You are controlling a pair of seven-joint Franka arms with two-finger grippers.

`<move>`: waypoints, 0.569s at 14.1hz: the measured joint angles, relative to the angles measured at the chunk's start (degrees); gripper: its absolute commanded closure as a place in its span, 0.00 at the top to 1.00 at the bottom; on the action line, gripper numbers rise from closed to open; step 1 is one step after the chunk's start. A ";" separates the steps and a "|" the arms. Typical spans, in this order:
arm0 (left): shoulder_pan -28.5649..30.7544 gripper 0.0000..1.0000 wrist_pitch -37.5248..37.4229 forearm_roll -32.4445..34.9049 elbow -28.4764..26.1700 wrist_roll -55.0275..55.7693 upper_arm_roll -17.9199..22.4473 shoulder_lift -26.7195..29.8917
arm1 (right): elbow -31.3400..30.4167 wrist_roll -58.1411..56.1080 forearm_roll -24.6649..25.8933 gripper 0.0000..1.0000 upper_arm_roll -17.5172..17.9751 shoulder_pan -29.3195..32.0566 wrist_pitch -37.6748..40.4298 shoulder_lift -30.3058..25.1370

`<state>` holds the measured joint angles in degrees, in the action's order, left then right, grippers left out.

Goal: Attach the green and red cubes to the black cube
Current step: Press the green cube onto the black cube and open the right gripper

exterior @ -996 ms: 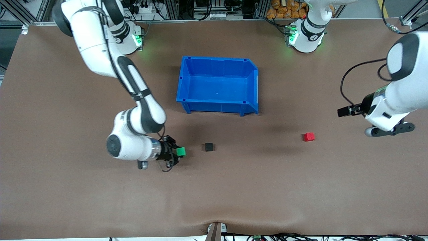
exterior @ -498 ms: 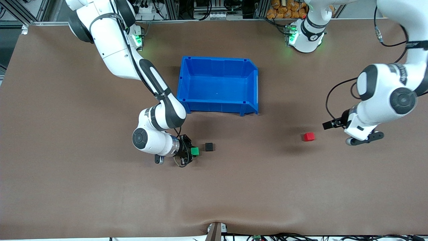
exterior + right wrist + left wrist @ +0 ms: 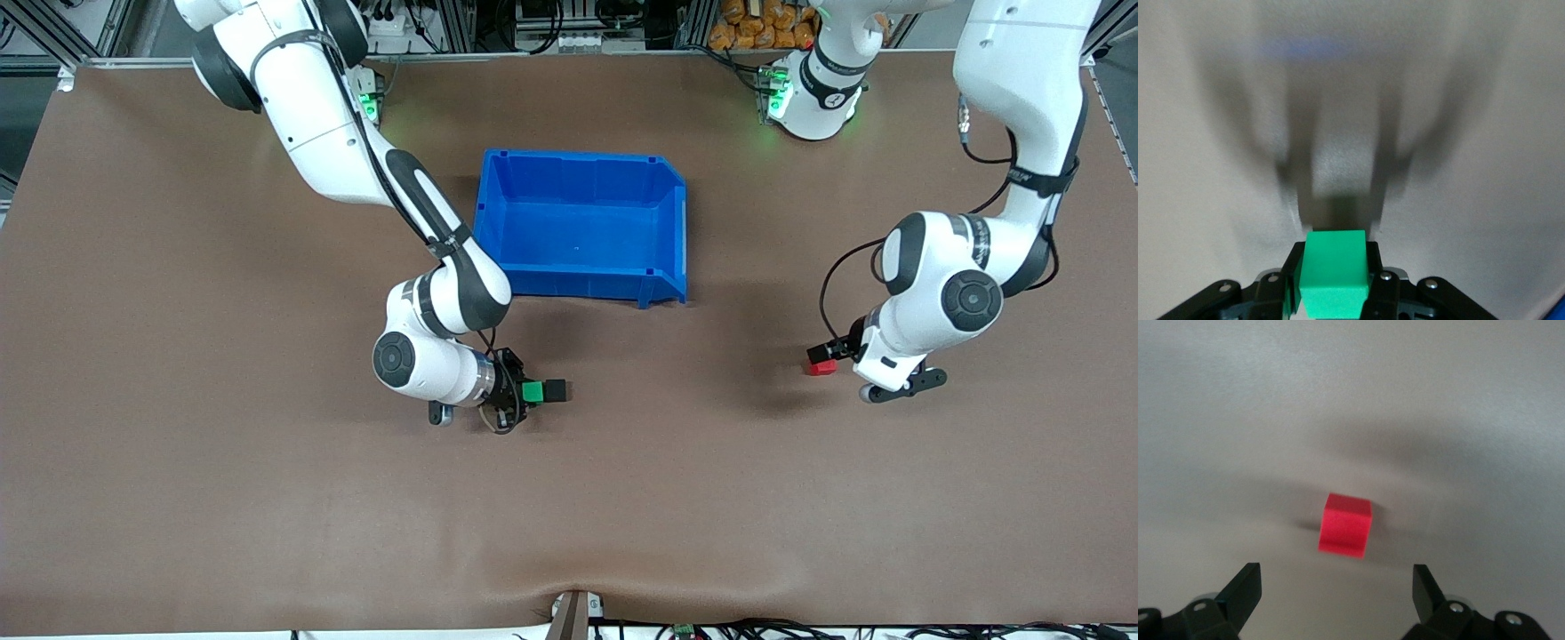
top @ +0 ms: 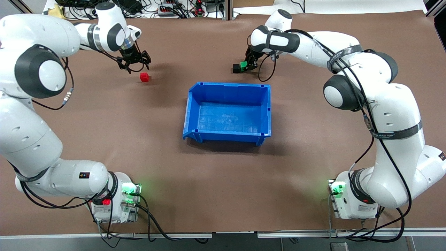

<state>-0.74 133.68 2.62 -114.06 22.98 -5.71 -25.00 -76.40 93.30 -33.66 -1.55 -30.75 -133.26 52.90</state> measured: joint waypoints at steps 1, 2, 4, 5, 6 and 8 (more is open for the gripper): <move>0.01 1.00 1.05 0.00 0.00 0.44 0.04 -0.90 | -0.06 0.00 0.00 0.62 0.00 -0.24 -0.38 0.14; 0.01 1.00 1.71 0.00 0.01 1.35 0.05 -1.61 | -0.11 0.00 0.00 0.92 0.00 -0.59 -0.88 0.28; -0.11 1.00 2.07 0.00 0.01 2.40 0.01 -2.39 | -0.29 0.11 0.00 1.00 -0.03 -1.23 -1.28 0.64; -0.21 1.00 2.07 0.00 0.01 2.73 0.00 -2.53 | -0.30 0.22 0.00 1.00 -0.10 -1.27 -1.61 0.80; -0.28 1.00 2.08 0.00 0.01 2.92 -0.01 -2.57 | -0.30 0.27 0.00 1.00 -0.38 -1.22 -1.77 0.83; -0.35 1.00 2.21 0.00 0.01 2.94 -0.01 -2.59 | 0.16 0.27 0.00 1.00 -1.13 -0.79 -1.96 0.77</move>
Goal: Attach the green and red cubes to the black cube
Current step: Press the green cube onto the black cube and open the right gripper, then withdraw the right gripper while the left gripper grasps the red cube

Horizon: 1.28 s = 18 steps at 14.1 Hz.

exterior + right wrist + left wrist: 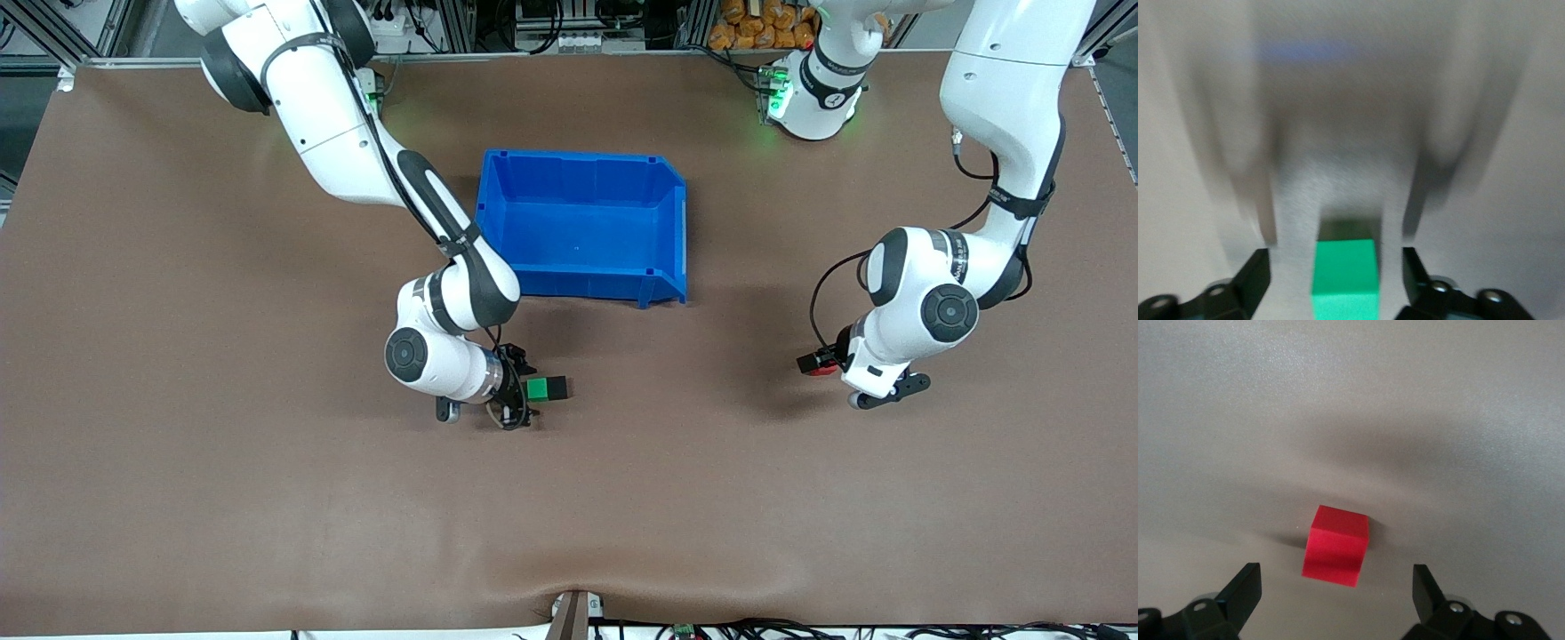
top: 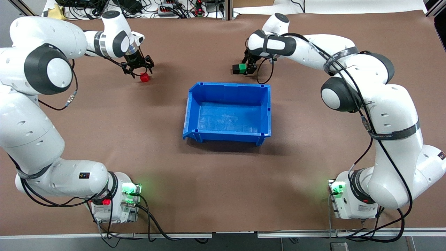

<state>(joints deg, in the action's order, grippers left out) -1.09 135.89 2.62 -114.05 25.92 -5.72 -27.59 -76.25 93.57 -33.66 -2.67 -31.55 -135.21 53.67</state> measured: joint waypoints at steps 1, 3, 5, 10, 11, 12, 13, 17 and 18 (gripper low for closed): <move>-0.01 1.00 0.29 0.00 0.00 0.00 0.00 -0.07 | 0.39 -0.01 0.00 1.00 -0.30 0.59 -0.06 -0.24; -0.02 1.00 1.70 0.00 0.00 0.00 0.01 -0.66 | 1.41 -0.18 0.44 1.00 -0.73 2.51 -0.03 -1.26; -0.02 1.00 2.94 0.00 0.02 0.00 0.02 -1.54 | 2.79 -1.61 5.75 1.00 -1.32 4.57 0.29 -2.48; -0.43 0.91 3.68 0.00 0.48 0.00 0.02 -2.36 | 4.02 -19.01 19.75 1.00 -2.29 8.91 12.01 -6.54; -0.44 0.90 3.68 0.39 0.61 0.00 0.02 -2.51 | 4.48 -24.71 20.05 1.00 -2.57 10.52 14.89 -7.36; -0.44 0.90 3.68 1.24 0.71 0.00 0.03 -2.71 | 5.23 -30.45 20.15 1.00 -2.81 12.81 18.27 -8.29; -0.45 0.89 3.68 1.95 0.76 0.00 0.03 -2.87 | 6.32 -36.28 20.18 1.00 -2.84 15.72 21.67 -9.09; -0.46 0.71 3.70 2.63 1.09 0.00 0.03 -3.05 | 11.79 -57.94 20.30 1.00 -2.79 25.85 31.83 -10.49; -0.47 0.68 3.70 2.65 1.22 0.00 0.03 -3.11 | 12.49 -63.48 20.47 1.00 -2.84 27.17 33.54 -10.58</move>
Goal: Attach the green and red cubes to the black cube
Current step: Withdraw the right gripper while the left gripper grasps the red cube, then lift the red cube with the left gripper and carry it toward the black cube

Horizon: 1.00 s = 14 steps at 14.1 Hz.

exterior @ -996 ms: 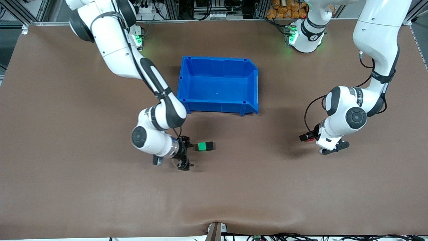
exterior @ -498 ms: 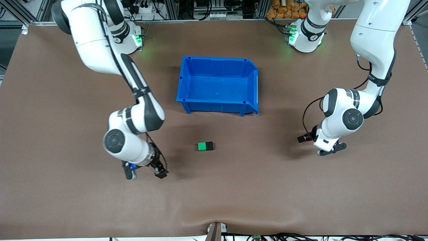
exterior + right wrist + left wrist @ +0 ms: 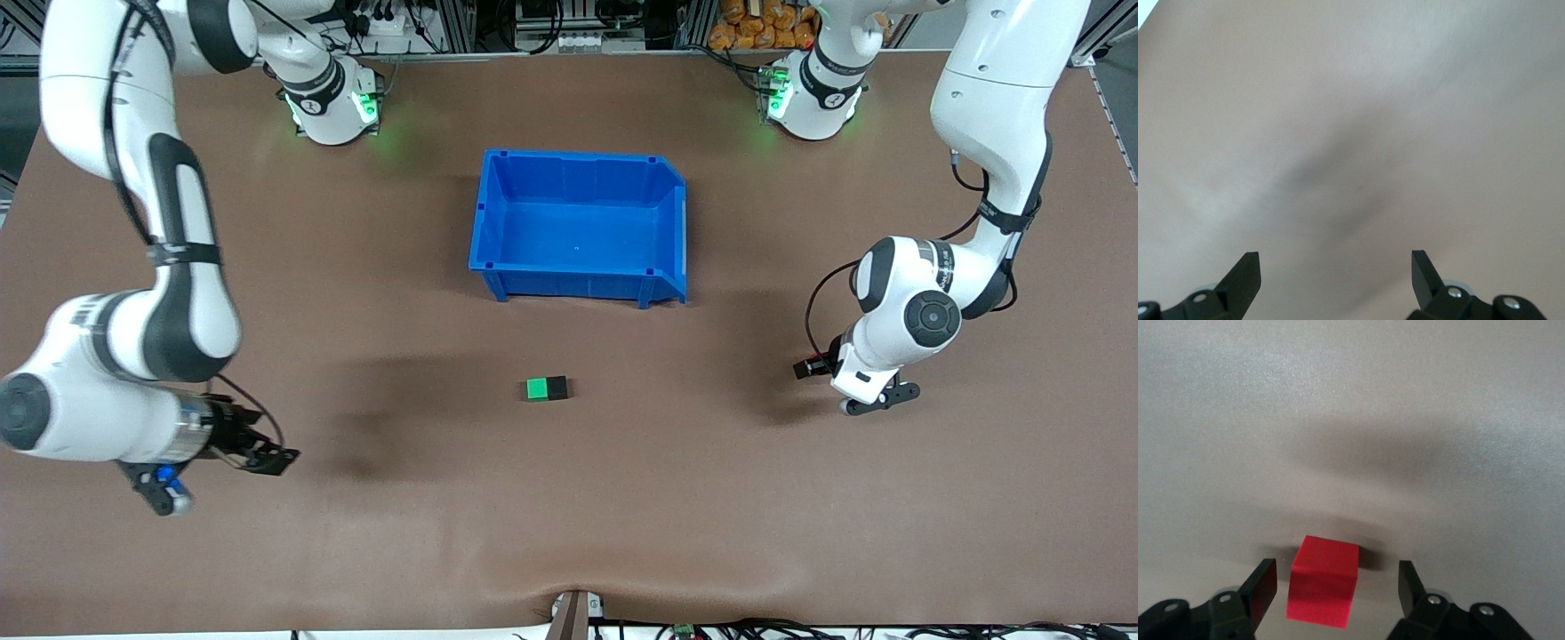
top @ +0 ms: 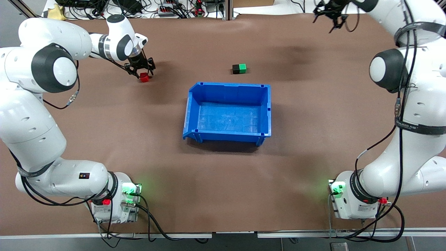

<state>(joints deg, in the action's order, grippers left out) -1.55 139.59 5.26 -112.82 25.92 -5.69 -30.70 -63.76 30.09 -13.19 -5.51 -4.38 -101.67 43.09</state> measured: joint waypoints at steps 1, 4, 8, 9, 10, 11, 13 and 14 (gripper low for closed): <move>0.00 0.63 0.00 0.00 0.13 0.00 0.00 -0.11 | 0.71 -5.70 0.16 1.00 -0.07 1.15 1.90 -0.32; -0.01 0.38 0.00 0.05 0.34 0.00 0.01 -0.48 | 2.62 -20.71 0.91 1.00 -0.18 5.08 8.50 -5.24; -0.01 0.00 0.00 0.10 0.44 0.00 0.02 -0.63 | 1.33 -26.45 5.12 1.00 -0.22 8.04 22.31 -15.63; -0.02 0.00 0.00 0.10 0.46 0.00 0.01 -0.64 | -0.27 -26.50 5.71 1.00 -0.14 8.01 24.06 -18.02; -0.03 0.00 0.00 0.10 0.48 0.05 0.01 -0.64 | -3.05 -26.50 6.24 1.00 -0.01 7.94 24.51 -20.89; -0.08 0.00 0.00 0.10 0.50 0.40 -0.01 -0.65 | -6.87 -26.50 6.88 1.00 0.15 7.86 23.55 -24.21; -0.78 0.00 0.00 0.10 0.54 2.41 -0.03 -0.66 | -18.13 -26.84 8.57 1.00 0.55 7.75 16.32 -32.48; -1.28 0.00 0.00 0.11 0.59 3.46 -0.03 -0.66 | -24.58 -27.99 9.76 1.00 0.70 7.73 12.62 -36.80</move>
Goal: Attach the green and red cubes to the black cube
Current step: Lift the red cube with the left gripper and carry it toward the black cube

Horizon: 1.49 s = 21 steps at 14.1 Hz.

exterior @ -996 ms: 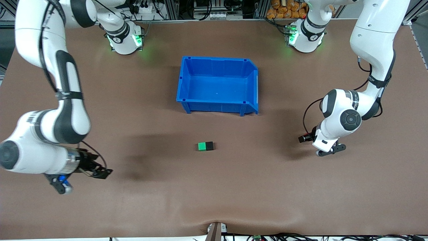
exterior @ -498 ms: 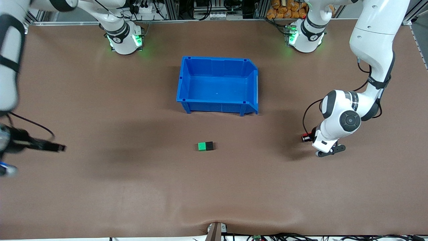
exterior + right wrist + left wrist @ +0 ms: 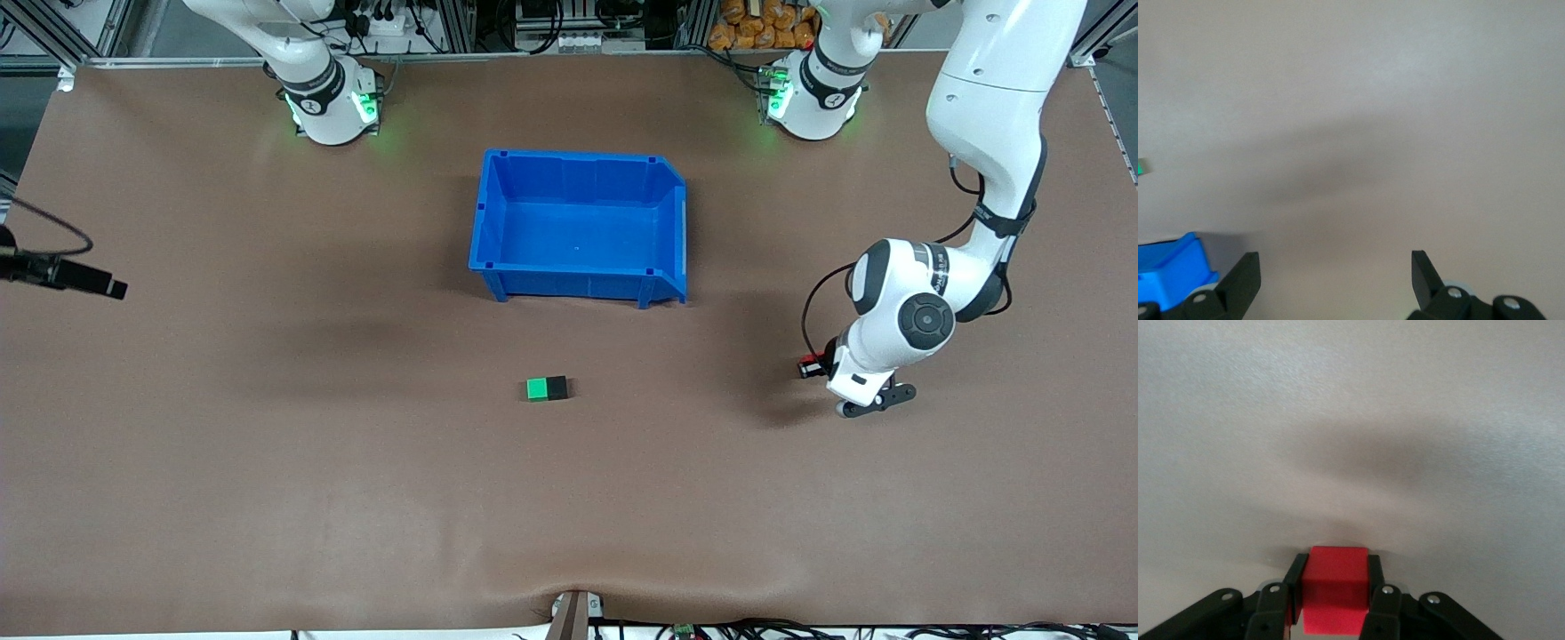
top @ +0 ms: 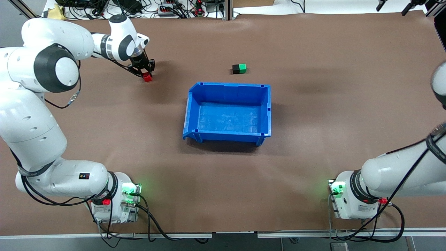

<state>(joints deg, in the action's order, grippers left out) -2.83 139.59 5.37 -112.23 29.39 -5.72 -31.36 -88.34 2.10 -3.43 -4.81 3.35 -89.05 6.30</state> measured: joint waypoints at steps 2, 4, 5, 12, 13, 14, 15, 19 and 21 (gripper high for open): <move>-0.51 0.00 -0.27 0.02 0.34 1.03 -0.01 0.06 | -10.06 -3.61 0.99 1.00 0.07 0.00 -2.69 -6.43; -0.51 0.00 -2.49 0.03 1.04 1.07 0.01 0.78 | -14.40 -5.62 1.13 1.00 0.07 0.00 -2.71 -9.04; -0.51 0.00 -3.97 0.03 1.43 1.08 0.00 1.70 | -14.26 -6.29 1.23 1.00 0.09 0.00 -2.97 -9.31; -0.56 0.00 -15.09 0.03 7.59 6.29 -1.76 6.31 | -0.66 -7.03 1.28 1.00 0.57 -0.28 0.66 -8.85; -0.61 0.00 -15.50 0.03 8.27 6.92 -2.09 6.31 | -0.37 -7.08 1.28 1.00 0.67 -0.61 0.66 -8.63; -0.70 0.00 -15.93 0.04 8.92 7.10 -2.35 6.31 | -0.32 -7.09 1.28 1.00 0.70 -1.07 0.66 -8.45; -0.85 0.00 -16.11 0.04 9.44 7.36 -2.64 6.31 | -0.32 -7.09 1.28 1.00 0.71 -1.64 0.67 -8.27; -2.11 0.00 -19.98 0.03 13.11 9.25 -4.55 6.48 | -0.21 -7.09 1.28 1.00 0.73 -3.19 0.80 -7.92; -2.49 0.00 -24.57 0.04 16.06 9.88 -6.51 7.32 | -0.10 -7.09 1.28 1.00 0.70 -3.24 0.87 -7.90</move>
<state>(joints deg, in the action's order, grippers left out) -5.31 115.01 5.41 -96.17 39.27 -12.23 -24.04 -88.44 -4.98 -2.14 -4.11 0.12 -88.19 -1.61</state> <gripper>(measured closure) 0.604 0.000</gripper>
